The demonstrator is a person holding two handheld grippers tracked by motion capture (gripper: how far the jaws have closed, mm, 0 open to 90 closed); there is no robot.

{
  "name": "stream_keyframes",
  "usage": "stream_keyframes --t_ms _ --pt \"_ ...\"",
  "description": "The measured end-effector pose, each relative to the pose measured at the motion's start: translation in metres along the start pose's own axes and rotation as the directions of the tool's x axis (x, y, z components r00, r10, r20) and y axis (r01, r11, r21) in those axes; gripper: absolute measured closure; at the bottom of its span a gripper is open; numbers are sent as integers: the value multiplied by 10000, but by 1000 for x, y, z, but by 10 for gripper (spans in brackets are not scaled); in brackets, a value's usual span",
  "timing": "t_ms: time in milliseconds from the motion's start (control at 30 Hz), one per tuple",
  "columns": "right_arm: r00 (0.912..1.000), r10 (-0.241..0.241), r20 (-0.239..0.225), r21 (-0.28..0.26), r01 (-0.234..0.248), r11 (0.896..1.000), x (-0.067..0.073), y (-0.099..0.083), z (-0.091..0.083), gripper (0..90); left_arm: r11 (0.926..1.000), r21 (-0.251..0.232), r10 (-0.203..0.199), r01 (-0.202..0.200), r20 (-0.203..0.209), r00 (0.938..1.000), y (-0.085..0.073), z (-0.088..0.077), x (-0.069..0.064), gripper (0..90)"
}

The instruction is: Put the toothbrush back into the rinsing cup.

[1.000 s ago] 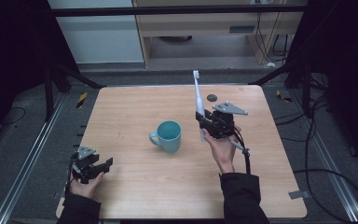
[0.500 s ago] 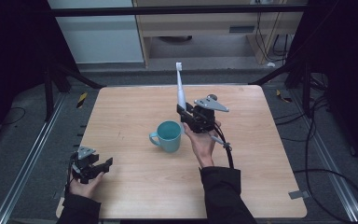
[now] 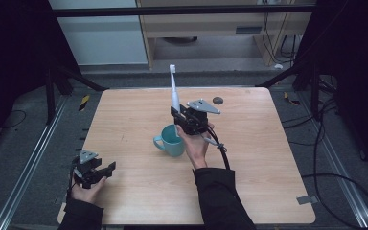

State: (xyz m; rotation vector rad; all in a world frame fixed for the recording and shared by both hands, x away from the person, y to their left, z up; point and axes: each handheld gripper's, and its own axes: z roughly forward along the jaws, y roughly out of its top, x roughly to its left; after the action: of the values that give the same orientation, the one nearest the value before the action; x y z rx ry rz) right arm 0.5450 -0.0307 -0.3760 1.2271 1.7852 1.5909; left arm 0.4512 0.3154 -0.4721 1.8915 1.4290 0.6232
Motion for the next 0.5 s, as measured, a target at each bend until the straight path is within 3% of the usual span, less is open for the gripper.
stream_keyframes --t_ms 200,500 --pt "10000 98 -2 136 -98 9999 1 -9 12 663 10000 11 8 -8 -4 10000 0 0 0 379" --pt "9999 82 67 745 -87 9972 0 -27 24 663 10000 20 11 -11 -8 10000 0 0 0 380"
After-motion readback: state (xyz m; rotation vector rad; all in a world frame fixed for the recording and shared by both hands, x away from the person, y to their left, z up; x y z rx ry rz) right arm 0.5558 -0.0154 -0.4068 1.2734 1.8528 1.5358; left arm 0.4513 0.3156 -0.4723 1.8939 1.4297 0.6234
